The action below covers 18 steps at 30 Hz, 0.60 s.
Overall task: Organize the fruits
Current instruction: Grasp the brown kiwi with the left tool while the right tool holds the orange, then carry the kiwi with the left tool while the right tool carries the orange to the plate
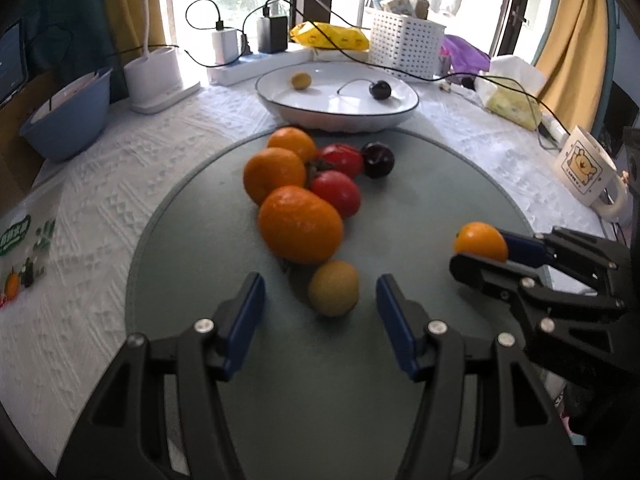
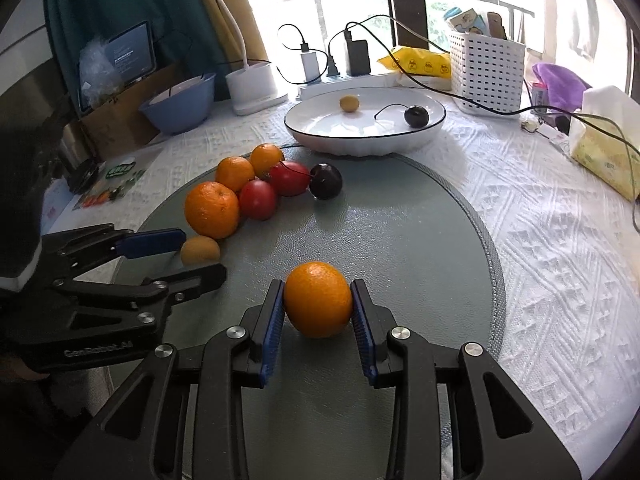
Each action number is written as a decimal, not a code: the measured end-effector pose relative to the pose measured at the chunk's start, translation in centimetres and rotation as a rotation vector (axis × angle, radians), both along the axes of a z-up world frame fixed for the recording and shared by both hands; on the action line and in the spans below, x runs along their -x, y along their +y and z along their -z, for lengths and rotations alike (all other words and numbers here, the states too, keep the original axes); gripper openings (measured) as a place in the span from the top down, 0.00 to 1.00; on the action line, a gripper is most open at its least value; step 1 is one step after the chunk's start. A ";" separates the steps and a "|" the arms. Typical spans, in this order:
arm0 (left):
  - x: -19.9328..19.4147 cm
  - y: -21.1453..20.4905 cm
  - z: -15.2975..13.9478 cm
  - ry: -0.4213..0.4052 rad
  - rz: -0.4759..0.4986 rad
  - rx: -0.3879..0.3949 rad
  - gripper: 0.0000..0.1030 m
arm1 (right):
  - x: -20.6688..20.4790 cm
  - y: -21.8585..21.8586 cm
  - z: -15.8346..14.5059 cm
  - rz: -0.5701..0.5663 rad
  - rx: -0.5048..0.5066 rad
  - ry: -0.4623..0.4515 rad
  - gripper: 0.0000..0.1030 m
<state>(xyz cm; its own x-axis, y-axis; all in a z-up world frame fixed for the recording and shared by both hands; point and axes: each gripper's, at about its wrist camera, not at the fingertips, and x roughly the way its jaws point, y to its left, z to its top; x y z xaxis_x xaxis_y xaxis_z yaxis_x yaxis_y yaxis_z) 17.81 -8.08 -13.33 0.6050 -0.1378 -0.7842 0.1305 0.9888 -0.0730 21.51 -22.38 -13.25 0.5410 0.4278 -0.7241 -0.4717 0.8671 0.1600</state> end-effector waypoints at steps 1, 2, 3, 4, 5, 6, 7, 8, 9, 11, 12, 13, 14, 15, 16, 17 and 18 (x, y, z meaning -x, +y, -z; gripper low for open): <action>-0.2 -0.1 0.0 0.001 0.001 -0.003 0.43 | -0.1 0.0 0.0 0.000 -0.002 0.001 0.66; -0.3 -0.1 0.0 0.001 0.001 -0.003 0.43 | -0.1 0.0 0.0 -0.001 -0.006 0.002 0.66; -0.5 -0.1 0.0 0.002 0.001 -0.001 0.43 | -0.1 0.0 0.0 0.000 -0.008 0.003 0.66; -0.6 -0.1 0.0 0.001 0.000 -0.001 0.43 | -0.1 0.0 0.1 -0.001 -0.009 0.003 0.66; -0.8 -0.2 0.1 -0.002 -0.003 -0.006 0.50 | -0.1 0.0 0.1 -0.001 -0.012 0.003 0.66; -0.9 -0.2 0.1 -0.007 -0.006 -0.018 0.58 | -0.2 0.0 0.1 -0.001 -0.015 0.003 0.66; -1.0 -0.2 0.1 -0.011 -0.006 -0.023 0.59 | -0.1 0.0 0.1 -0.001 -0.017 0.002 0.66; -1.0 -0.2 0.1 -0.012 -0.007 -0.021 0.62 | -0.2 0.0 0.1 -0.001 -0.018 0.002 0.66; -1.0 -0.1 0.1 -0.012 -0.007 -0.017 0.63 | -0.2 0.0 0.1 -0.001 -0.019 0.002 0.66; -1.0 0.0 0.1 -0.015 -0.006 -0.013 0.67 | -0.2 0.0 0.1 -0.003 -0.018 0.000 0.66; -0.9 0.1 0.1 -0.015 -0.003 -0.009 0.68 | -0.2 0.0 0.1 -0.002 -0.016 0.000 0.66; -0.9 0.1 0.1 -0.015 -0.001 -0.004 0.70 | -0.2 0.0 0.1 -0.002 -0.015 -0.001 0.66; -0.8 0.1 0.0 -0.015 0.002 -0.001 0.71 | -0.2 0.0 0.1 -0.002 -0.013 -0.002 0.66; -0.8 0.1 0.0 -0.015 0.005 0.002 0.72 | -0.2 0.1 0.1 -0.002 -0.010 -0.004 0.66; -0.7 0.1 0.0 -0.014 0.009 0.005 0.73 | -0.2 0.1 0.1 -0.002 -0.007 -0.005 0.66; -0.5 0.1 0.0 -0.014 0.013 0.010 0.74 | -0.2 0.2 0.1 -0.001 -0.005 -0.006 0.66; -0.4 0.1 0.0 -0.013 0.017 0.016 0.74 | -0.1 0.2 0.1 0.000 0.000 -0.008 0.66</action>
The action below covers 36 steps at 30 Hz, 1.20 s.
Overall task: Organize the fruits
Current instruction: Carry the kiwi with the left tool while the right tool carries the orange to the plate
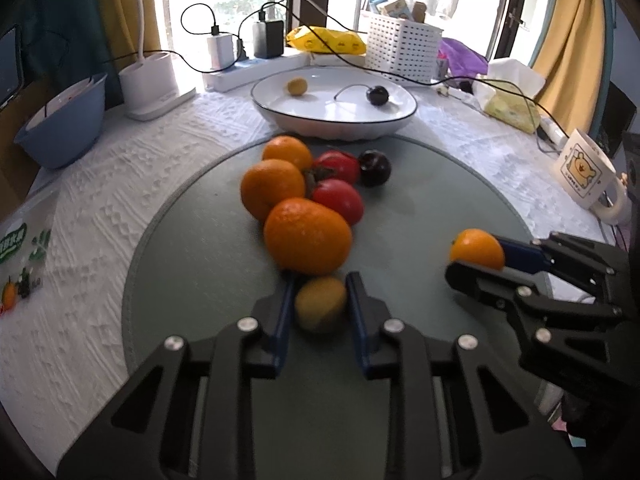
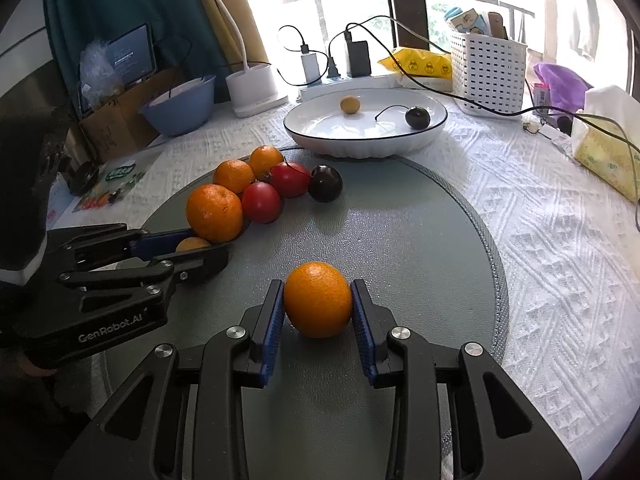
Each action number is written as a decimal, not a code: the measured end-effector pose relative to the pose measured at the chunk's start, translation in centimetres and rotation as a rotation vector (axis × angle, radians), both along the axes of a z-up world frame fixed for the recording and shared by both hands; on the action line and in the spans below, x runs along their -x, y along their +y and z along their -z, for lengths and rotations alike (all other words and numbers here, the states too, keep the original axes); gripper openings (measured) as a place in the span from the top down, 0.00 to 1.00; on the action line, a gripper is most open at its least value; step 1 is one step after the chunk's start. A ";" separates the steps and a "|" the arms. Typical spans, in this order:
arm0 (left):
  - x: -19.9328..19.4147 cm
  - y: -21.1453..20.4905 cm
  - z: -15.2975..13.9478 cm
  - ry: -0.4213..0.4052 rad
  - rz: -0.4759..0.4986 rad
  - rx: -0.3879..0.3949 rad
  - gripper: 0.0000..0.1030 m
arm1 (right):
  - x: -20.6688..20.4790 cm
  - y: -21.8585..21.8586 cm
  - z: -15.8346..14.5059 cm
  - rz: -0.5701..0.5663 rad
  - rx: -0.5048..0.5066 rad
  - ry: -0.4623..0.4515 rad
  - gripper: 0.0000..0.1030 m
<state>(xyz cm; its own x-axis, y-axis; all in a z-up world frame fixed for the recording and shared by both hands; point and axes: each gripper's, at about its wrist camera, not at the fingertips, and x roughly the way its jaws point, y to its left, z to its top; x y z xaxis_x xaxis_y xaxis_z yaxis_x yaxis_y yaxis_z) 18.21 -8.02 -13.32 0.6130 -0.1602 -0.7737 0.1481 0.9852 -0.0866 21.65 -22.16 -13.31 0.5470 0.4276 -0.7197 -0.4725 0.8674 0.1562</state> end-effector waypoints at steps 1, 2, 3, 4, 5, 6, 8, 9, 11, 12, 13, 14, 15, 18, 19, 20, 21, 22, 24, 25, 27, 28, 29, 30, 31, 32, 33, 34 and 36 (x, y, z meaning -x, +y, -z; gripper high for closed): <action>0.1 0.0 0.0 0.000 0.004 0.005 0.74 | 0.1 0.1 0.0 0.001 0.003 -0.001 0.66; 0.4 -0.1 0.0 -0.001 0.010 0.009 0.74 | 0.1 0.1 0.0 0.002 0.006 -0.002 0.66; 0.5 -0.1 -0.1 -0.003 0.014 0.012 0.74 | 0.2 0.1 0.0 0.003 0.011 -0.004 0.66; 0.7 -0.1 -0.1 -0.006 0.017 0.015 0.74 | 0.2 0.2 0.0 0.005 0.014 -0.005 0.66; 0.9 0.0 -0.3 -0.010 0.021 0.019 0.74 | 0.3 0.2 -0.1 0.007 0.018 -0.007 0.66; 1.1 0.0 -0.4 -0.015 0.023 0.021 0.74 | 0.4 0.3 -0.1 0.009 0.020 -0.009 0.66; 1.4 0.2 -0.9 -0.026 0.025 0.027 0.74 | 0.6 0.3 -0.3 0.011 0.022 -0.013 0.66; 1.5 0.3 -1.1 -0.032 0.025 0.030 0.74 | 0.7 0.4 -0.5 0.011 0.024 -0.018 0.66; 1.9 0.5 -1.6 -0.046 0.026 0.035 0.74 | 0.9 0.5 -0.8 0.012 0.026 -0.026 0.66; 2.0 0.6 -1.9 -0.052 0.026 0.037 0.74 | 1.0 0.6 -1.1 0.011 0.027 -0.033 0.66; 2.1 0.6 -2.1 -0.057 0.027 0.040 0.74 | 1.1 0.7 -1.3 0.010 0.028 -0.038 0.66; 2.3 0.7 -2.4 -0.063 0.027 0.043 0.74 | 1.3 0.8 -1.6 0.008 0.028 -0.047 0.66; 2.4 0.8 -2.6 -0.068 0.028 0.045 0.74 | 1.4 0.8 -1.9 0.007 0.029 -0.052 0.66; 2.9 1.0 -3.5 -0.087 0.031 0.049 0.74 | 1.7 1.1 -2.7 0.002 0.029 -0.070 0.66; 3.0 1.0 -3.7 -0.094 0.031 0.050 0.74 | 1.8 1.1 -2.9 0.001 0.029 -0.075 0.66; 3.1 1.1 -4.0 -0.100 0.031 0.051 0.74 | 1.9 1.2 -3.1 0.000 0.029 -0.081 0.66; 3.2 1.3 -4.3 -0.106 0.029 0.051 0.74 | 1.9 1.3 -3.4 -0.001 0.028 -0.087 0.66; 3.2 1.4 -4.6 -0.114 0.027 0.049 0.74 | 2.0 1.3 -3.7 -0.002 0.026 -0.093 0.66; 3.3 1.6 -5.3 -0.132 0.023 0.045 0.74 | 2.1 1.5 -4.2 -0.006 0.025 -0.103 0.66; 3.4 1.7 -5.7 -0.140 0.023 0.046 0.74 | 2.1 1.6 -4.5 -0.009 0.026 -0.109 0.66; 3.4 1.7 -6.5 -0.159 0.023 0.043 0.74 | 2.1 1.7 -5.2 -0.016 0.025 -0.126 0.66; 3.4 1.8 -7.0 -0.170 0.024 0.043 0.74 | 2.1 1.7 -5.4 -0.018 0.025 -0.131 0.66; 3.3 1.8 -7.3 -0.177 0.025 0.043 0.74 | 2.0 1.8 -5.7 -0.021 0.024 -0.138 0.66; 3.3 1.8 -7.6 -0.184 0.026 0.042 0.74 | 1.9 1.8 -6.1 -0.022 0.023 -0.148 0.66; 3.2 1.8 -8.0 -0.192 0.027 0.041 0.74 | 1.9 1.8 -6.4 -0.023 0.022 -0.155 0.66; 3.1 1.7 -8.2 -0.197 0.028 0.040 0.74 | 1.8 1.8 -6.8 -0.025 0.021 -0.163 0.66; 3.0 1.7 -8.6 -0.205 0.030 0.039 0.74 | 1.7 1.8 -7.2 -0.026 0.019 -0.173 0.66; 3.0 1.7 -8.8 -0.210 0.031 0.038 0.74 | 1.6 1.8 -7.4 -0.027 0.018 -0.179 0.66; 2.8 1.7 -9.3 -0.221 0.035 0.037 0.74 | 1.4 1.8 -8.3 -0.030 0.017 -0.198 0.66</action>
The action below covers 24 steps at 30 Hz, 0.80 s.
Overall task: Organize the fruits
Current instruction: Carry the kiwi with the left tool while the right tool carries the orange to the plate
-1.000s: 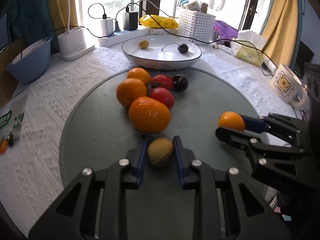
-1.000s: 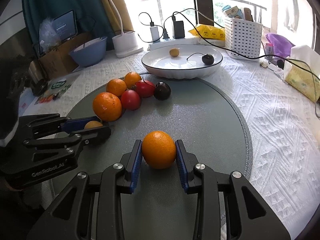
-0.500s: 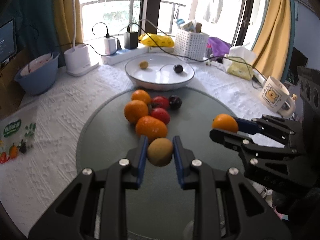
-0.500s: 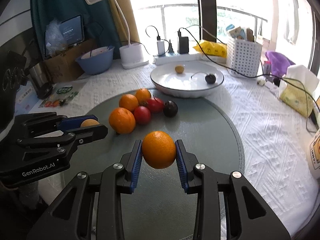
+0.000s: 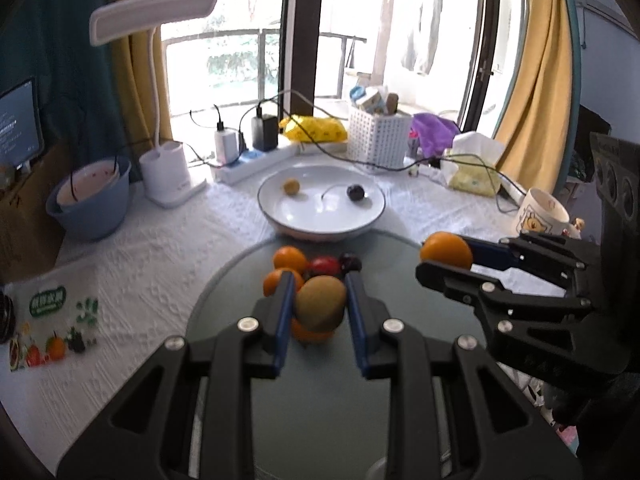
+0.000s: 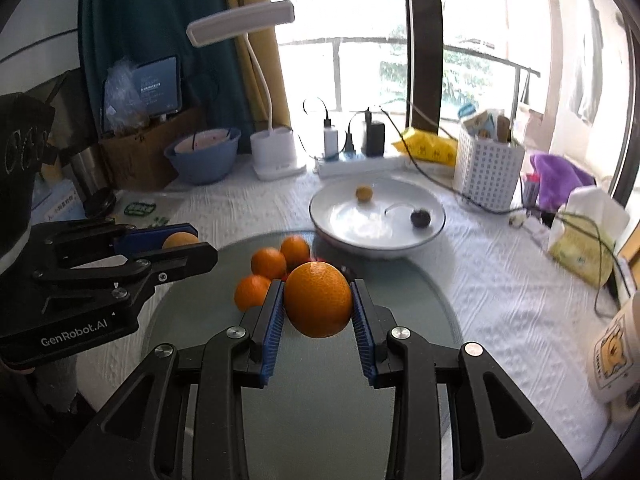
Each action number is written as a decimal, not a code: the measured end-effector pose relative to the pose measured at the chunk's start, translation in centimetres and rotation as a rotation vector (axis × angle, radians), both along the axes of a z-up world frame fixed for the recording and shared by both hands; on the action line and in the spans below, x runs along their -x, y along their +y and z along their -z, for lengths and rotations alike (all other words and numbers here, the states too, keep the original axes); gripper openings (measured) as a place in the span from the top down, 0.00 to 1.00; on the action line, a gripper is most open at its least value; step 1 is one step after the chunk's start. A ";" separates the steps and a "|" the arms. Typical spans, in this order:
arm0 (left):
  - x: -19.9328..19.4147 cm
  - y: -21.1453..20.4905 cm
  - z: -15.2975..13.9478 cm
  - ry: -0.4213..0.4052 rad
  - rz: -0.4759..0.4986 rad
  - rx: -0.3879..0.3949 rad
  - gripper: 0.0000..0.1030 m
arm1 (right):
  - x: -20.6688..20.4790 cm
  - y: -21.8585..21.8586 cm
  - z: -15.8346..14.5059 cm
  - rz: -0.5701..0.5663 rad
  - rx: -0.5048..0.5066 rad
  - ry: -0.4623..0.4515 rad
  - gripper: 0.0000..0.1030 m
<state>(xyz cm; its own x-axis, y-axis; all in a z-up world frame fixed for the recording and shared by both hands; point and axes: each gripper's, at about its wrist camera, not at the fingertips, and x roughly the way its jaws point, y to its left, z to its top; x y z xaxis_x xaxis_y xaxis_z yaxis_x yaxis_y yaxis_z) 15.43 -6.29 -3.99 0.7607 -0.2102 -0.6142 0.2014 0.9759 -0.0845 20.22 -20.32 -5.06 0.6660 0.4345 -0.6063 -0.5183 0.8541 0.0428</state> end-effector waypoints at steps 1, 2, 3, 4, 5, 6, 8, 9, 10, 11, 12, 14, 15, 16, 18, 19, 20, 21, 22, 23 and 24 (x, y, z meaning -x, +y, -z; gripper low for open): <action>-0.1 0.0 -0.3 -0.005 0.001 0.000 0.74 | 0.0 0.0 -0.2 -0.002 0.000 -0.007 0.66; -0.2 0.0 -0.6 -0.012 0.003 -0.001 0.74 | -0.1 0.0 -0.7 -0.003 0.000 -0.018 0.66; -0.4 -0.1 -0.9 -0.018 0.004 -0.002 0.74 | -0.2 0.0 -1.0 -0.003 0.000 -0.025 0.66; -0.5 -0.1 -1.2 -0.025 0.006 -0.003 0.74 | -0.4 0.0 -1.3 -0.002 -0.001 -0.035 0.66; -0.7 -0.1 -1.5 -0.031 0.007 -0.004 0.74 | -0.5 -0.1 -1.6 -0.001 -0.002 -0.042 0.66; -0.9 -0.1 -1.8 -0.037 0.008 -0.005 0.74 | -0.7 -0.1 -1.9 0.000 -0.003 -0.049 0.66; -1.2 -0.1 -2.3 -0.047 0.012 -0.006 0.74 | -1.1 -0.3 -2.4 0.004 -0.005 -0.062 0.66; -1.4 -0.1 -2.5 -0.051 0.014 -0.006 0.74 | -1.3 -0.4 -2.6 0.005 -0.006 -0.066 0.66; -1.6 -0.1 -2.7 -0.055 0.016 -0.005 0.74 | -1.4 -0.5 -2.9 0.007 -0.006 -0.070 0.66; -1.8 -0.1 -2.9 -0.058 0.019 -0.005 0.74 | -1.7 -0.5 -3.1 0.009 -0.007 -0.075 0.66; -2.0 -0.2 -3.1 -0.062 0.021 -0.005 0.74 | -1.9 -0.6 -3.3 0.011 -0.006 -0.081 0.66; -2.3 -0.3 -3.6 -0.071 0.028 -0.005 0.74 | -2.2 -0.7 -3.6 0.013 -0.005 -0.088 0.66; -2.6 -0.3 -3.9 -0.074 0.031 -0.005 0.74 | -2.4 -0.8 -3.8 0.014 -0.005 -0.092 0.66; -2.8 -0.4 -4.1 -0.078 0.035 -0.004 0.74 | -2.6 -0.8 -4.0 0.016 -0.004 -0.096 0.66; -3.2 -0.6 -4.5 -0.085 0.040 -0.005 0.74 | -3.0 -0.9 -4.3 0.018 -0.005 -0.103 0.66; -3.5 -0.7 -4.7 -0.090 0.043 -0.006 0.74 | -3.2 -1.0 -4.4 0.019 -0.005 -0.104 0.66; -3.7 -0.7 -4.9 -0.093 0.044 -0.007 0.74 | -3.4 -1.0 -4.5 0.020 -0.005 -0.107 0.66; -3.9 -0.7 -5.0 -0.097 0.046 -0.008 0.74 | -3.7 -1.0 -4.7 0.021 -0.006 -0.112 0.66; -4.2 -0.8 -5.2 -0.100 0.047 -0.008 0.74 | -3.9 -1.0 -4.8 0.021 -0.006 -0.114 0.66; -4.5 -0.8 -5.3 -0.103 0.049 -0.008 0.74 | -4.1 -1.0 -5.0 0.022 -0.005 -0.119 0.66; -4.7 -0.8 -5.5 -0.105 0.050 -0.008 0.74 | -4.3 -1.1 -5.2 0.021 -0.005 -0.122 0.66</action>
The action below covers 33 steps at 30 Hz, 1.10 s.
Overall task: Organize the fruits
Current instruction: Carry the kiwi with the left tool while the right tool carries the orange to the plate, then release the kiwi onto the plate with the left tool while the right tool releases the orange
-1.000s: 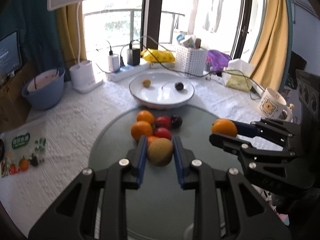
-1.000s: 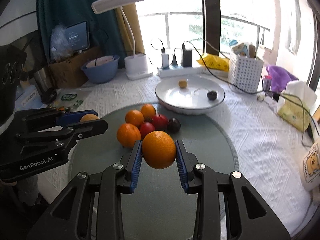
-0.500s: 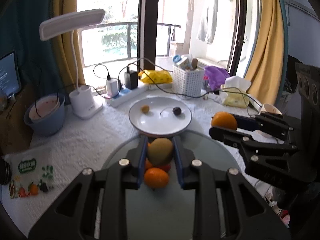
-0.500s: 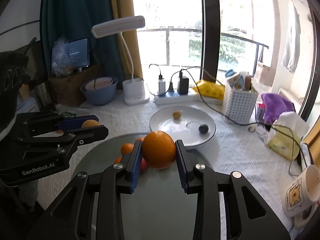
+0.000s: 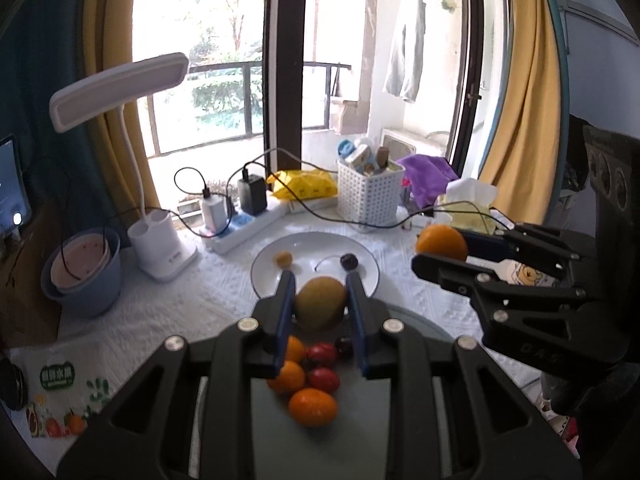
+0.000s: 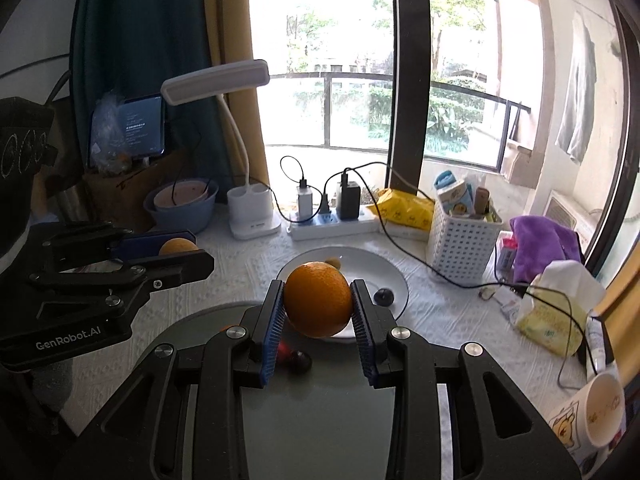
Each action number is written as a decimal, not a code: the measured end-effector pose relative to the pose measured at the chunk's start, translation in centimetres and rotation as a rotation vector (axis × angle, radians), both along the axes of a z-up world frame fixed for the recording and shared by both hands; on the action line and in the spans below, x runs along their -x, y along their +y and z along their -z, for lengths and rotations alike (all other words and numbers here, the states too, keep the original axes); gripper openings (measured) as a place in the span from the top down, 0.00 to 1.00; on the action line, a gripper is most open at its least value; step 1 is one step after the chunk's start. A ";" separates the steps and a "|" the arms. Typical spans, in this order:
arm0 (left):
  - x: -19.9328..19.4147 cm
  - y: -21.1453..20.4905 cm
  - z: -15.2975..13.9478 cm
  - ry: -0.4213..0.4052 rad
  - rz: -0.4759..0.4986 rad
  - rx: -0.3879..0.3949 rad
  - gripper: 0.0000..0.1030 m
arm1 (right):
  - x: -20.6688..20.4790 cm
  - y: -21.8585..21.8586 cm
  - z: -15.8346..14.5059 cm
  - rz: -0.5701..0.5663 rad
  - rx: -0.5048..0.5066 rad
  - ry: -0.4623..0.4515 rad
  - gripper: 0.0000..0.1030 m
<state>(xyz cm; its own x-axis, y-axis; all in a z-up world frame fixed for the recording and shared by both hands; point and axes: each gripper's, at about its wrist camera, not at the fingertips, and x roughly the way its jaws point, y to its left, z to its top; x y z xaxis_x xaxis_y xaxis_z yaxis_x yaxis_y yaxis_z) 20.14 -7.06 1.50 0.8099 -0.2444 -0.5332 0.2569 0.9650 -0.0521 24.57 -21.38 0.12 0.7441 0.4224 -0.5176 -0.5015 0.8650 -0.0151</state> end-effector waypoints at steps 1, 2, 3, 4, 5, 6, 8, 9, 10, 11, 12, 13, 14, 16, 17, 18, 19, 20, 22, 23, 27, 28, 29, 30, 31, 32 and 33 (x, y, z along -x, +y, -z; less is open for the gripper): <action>-0.3 0.0 -0.1 -0.002 0.002 -0.001 0.74 | -0.3 0.0 -0.1 0.000 0.001 -0.003 0.66; -0.7 -0.1 -0.2 -0.005 0.004 -0.002 0.74 | -0.5 0.0 -0.2 0.000 0.002 -0.006 0.66; -1.0 -0.1 -0.3 -0.007 0.006 -0.002 0.74 | -0.9 0.0 -0.4 0.001 0.002 -0.010 0.66; -1.2 -0.1 -0.3 -0.008 0.007 -0.002 0.74 | -1.1 0.0 -0.5 0.001 0.003 -0.012 0.66; -1.6 -0.1 -0.4 -0.010 0.010 -0.002 0.74 | -1.4 0.0 -0.6 0.002 0.003 -0.016 0.66; -1.8 -0.1 -0.4 -0.011 0.011 -0.002 0.74 | -1.8 0.0 -0.7 0.002 0.004 -0.019 0.66; -2.6 -0.1 -0.5 -0.012 0.015 -0.003 0.74 | -2.3 0.0 -0.8 0.004 0.004 -0.024 0.66; -2.9 -0.1 -0.5 -0.011 0.017 -0.003 0.74 | -2.7 0.0 -0.9 0.006 0.005 -0.027 0.66; -3.3 -0.1 -0.4 -0.011 0.019 -0.003 0.74 | -3.0 0.0 -0.9 0.007 0.006 -0.028 0.66; -3.7 -0.1 -0.4 -0.011 0.021 -0.003 0.74 | -3.3 0.0 -1.0 0.009 0.008 -0.030 0.66; -4.1 -0.1 -0.3 -0.010 0.023 -0.002 0.74 | -3.8 0.0 -1.0 0.011 0.009 -0.032 0.66; -4.4 -0.1 -0.2 -0.009 0.024 -0.001 0.74 | -4.0 0.0 -0.9 0.012 0.010 -0.032 0.66; -4.9 -0.1 -0.1 -0.006 0.026 0.003 0.74 | -4.5 0.0 -0.9 0.014 0.014 -0.031 0.66; -5.7 -0.1 0.1 0.000 0.027 0.007 0.74 | -5.2 0.1 -0.8 0.018 0.018 -0.030 0.66; -6.1 -0.1 0.3 0.003 0.029 0.010 0.74 | -5.5 0.0 -0.7 0.018 0.019 -0.029 0.66; -6.5 -0.1 0.5 0.007 0.032 0.016 0.74 | -5.9 0.0 -0.6 0.020 0.021 -0.028 0.66; -6.9 -0.1 0.6 0.012 0.034 0.021 0.74 | -6.3 0.0 -0.5 0.022 0.023 -0.026 0.66; -7.4 -0.1 0.9 0.019 0.035 0.024 0.74 | -6.7 0.0 -0.4 0.024 0.024 -0.024 0.66; -8.4 -0.2 1.4 0.033 0.035 0.025 0.74 | -7.5 -0.1 -0.1 0.030 0.025 -0.018 0.66; -8.7 -0.3 1.5 0.037 0.036 0.025 0.74 | -8.1 -0.1 0.2 0.035 0.024 -0.011 0.66; -10.5 -0.3 2.8 0.072 0.037 0.029 0.74 | -10.0 -0.3 1.2 0.047 0.025 0.013 0.66; -10.9 -0.3 3.1 0.081 0.035 0.029 0.74 | -10.5 -0.3 1.6 0.049 0.025 0.020 0.66; -11.2 -0.3 3.4 0.088 0.032 0.029 0.74 | -10.9 -0.4 1.8 0.051 0.025 0.026 0.66; -11.6 -0.2 3.7 0.097 0.031 0.030 0.74 | -11.4 -0.4 2.2 0.053 0.026 0.035 0.66; -12.0 -0.2 4.1 0.107 0.029 0.031 0.74 | -11.8 -0.4 2.6 0.054 0.025 0.042 0.66; -12.5 -0.1 4.5 0.118 0.025 0.032 0.74 | -12.3 -0.4 2.9 0.056 0.025 0.050 0.66; -12.8 -0.1 4.9 0.127 0.023 0.033 0.74 | -12.9 -0.4 3.4 0.058 0.025 0.060 0.66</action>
<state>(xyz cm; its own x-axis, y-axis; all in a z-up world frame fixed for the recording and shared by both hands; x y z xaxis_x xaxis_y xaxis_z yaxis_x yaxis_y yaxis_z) 32.98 -7.14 -3.36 0.7303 -0.2811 -0.6226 0.2685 0.9562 -0.1168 37.44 -21.75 -3.31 0.7341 0.3661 -0.5719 -0.4512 0.8924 -0.0079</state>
